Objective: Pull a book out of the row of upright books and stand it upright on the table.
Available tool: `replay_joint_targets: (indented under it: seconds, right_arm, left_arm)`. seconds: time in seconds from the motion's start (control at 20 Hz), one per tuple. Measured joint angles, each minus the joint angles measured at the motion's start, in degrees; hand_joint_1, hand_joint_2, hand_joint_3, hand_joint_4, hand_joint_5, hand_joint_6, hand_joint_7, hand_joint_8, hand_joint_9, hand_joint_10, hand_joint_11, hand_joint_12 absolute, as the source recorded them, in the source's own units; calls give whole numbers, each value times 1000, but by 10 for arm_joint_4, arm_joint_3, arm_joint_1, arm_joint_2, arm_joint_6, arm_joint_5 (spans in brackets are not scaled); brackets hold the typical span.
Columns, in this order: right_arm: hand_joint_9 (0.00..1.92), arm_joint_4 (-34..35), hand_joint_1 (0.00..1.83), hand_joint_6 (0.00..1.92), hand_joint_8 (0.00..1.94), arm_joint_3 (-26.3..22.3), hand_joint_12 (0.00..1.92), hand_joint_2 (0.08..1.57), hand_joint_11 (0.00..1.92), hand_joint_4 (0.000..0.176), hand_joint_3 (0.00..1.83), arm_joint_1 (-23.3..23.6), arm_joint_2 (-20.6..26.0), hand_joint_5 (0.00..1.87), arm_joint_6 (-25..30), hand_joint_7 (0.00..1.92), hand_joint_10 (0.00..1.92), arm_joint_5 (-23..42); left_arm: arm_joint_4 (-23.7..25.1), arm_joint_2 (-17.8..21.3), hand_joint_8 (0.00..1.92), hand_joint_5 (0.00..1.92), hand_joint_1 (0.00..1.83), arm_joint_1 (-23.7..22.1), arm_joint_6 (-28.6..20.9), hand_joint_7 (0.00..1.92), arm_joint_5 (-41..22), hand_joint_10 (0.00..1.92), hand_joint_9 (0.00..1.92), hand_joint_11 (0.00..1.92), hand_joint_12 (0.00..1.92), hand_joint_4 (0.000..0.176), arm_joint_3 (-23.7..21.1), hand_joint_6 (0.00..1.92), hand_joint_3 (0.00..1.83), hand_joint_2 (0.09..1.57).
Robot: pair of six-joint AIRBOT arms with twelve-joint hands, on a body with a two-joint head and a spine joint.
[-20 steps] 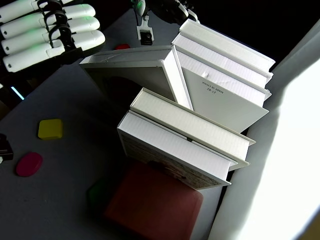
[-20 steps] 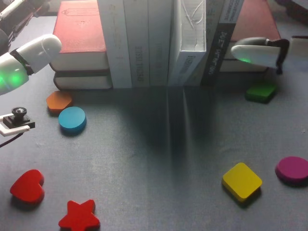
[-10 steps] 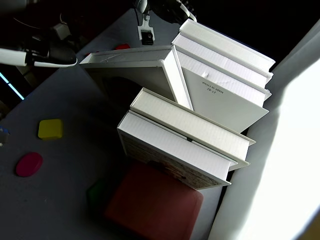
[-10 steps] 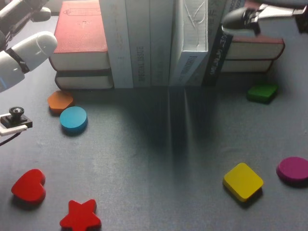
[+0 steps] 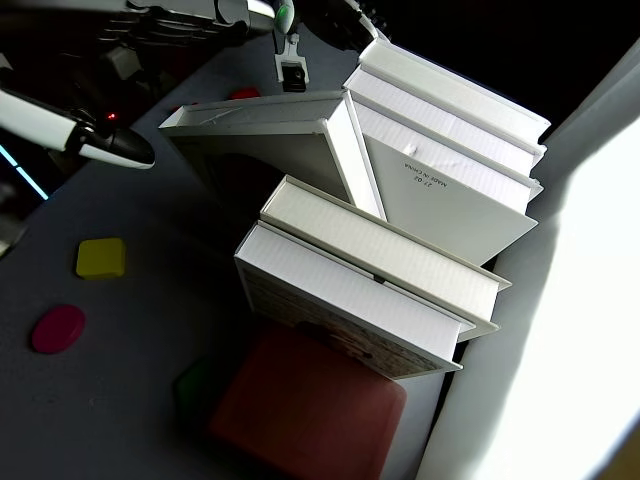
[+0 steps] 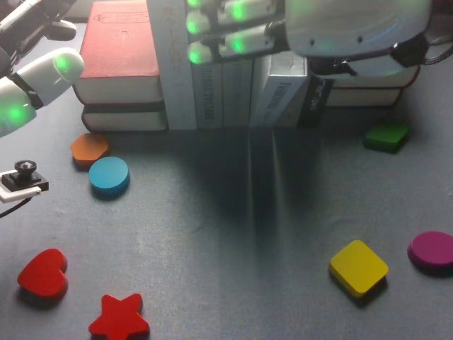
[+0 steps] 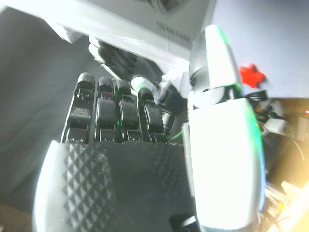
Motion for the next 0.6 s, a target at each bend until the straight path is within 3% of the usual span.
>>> replay_joint_targets:
  seconds: [0.05,0.1,0.15,0.2,0.25,0.3,0.35,0.4,0.45,0.5,0.55,0.6]
  right_arm:
    - [759,-23,1217,786,885,2,1500,1103,390,5,7,-4,-8,912,15,818,403,2]
    - [759,-33,1217,786,885,3,1500,1103,390,5,7,-6,-13,912,17,818,403,4]
    - [814,-43,1250,630,1050,4,1662,1069,614,0,2,-7,-21,1153,19,1025,1150,9]
    - [752,-50,1341,728,1097,4,1775,1106,610,0,10,-7,-25,1104,21,997,1360,14]
    - [607,-52,1219,984,1320,4,1867,1155,618,0,26,-7,-29,946,21,862,1535,28]
    - [475,-54,1183,1084,1496,3,1864,1202,460,0,24,-7,-31,873,20,754,1522,38]
    - [514,-54,1207,982,1546,0,1882,1199,402,0,10,-7,-31,915,19,749,1569,43]
    - [518,-50,1170,1214,1733,-4,1913,1266,324,0,34,-6,-28,733,20,683,1851,51]
    - [458,-43,1177,1166,1745,-10,1919,1260,244,0,27,-5,-23,780,21,655,1891,61]
    - [557,-39,1203,1088,1654,-17,1921,1229,308,0,14,-3,-15,819,16,737,1856,74]
    - [630,-28,1206,1132,1619,-27,1921,1228,369,0,16,-2,-3,782,6,775,1843,90]
    - [753,-22,1207,1116,1637,-31,1921,1231,496,0,18,3,2,769,4,779,1890,101]
  left_arm:
    - [-3,0,5,199,286,0,0,143,1,7,138,0,924,62,0,4,0,1338]
    - [-4,0,5,199,286,0,0,143,1,7,138,0,924,62,0,4,0,1338]
    - [-4,0,0,179,292,0,0,118,0,2,117,0,868,78,0,0,0,1339]
    - [-4,-1,0,174,292,0,0,111,0,2,115,0,860,79,0,0,1,1342]
    - [-3,-3,1,175,286,0,0,116,0,4,124,0,895,82,0,0,1,1343]
    - [-2,-3,1,178,277,0,0,118,2,4,126,0,949,85,0,1,0,1343]
    - [-3,-3,0,176,260,0,0,116,1,2,116,0,926,75,0,0,0,1347]
    - [-4,-3,0,169,236,1,0,113,-1,2,113,0,920,73,0,1,2,1351]
    - [-5,-3,0,172,253,2,0,112,0,2,114,0,928,74,0,3,2,1355]
    - [-6,-3,0,165,253,2,0,98,0,1,98,0,908,72,0,0,3,1366]
    - [-6,-3,1,170,269,4,-1,97,0,2,98,0,902,61,0,2,4,1374]
    - [-7,-3,3,176,260,5,-1,116,0,11,128,0,974,63,0,3,1,1369]
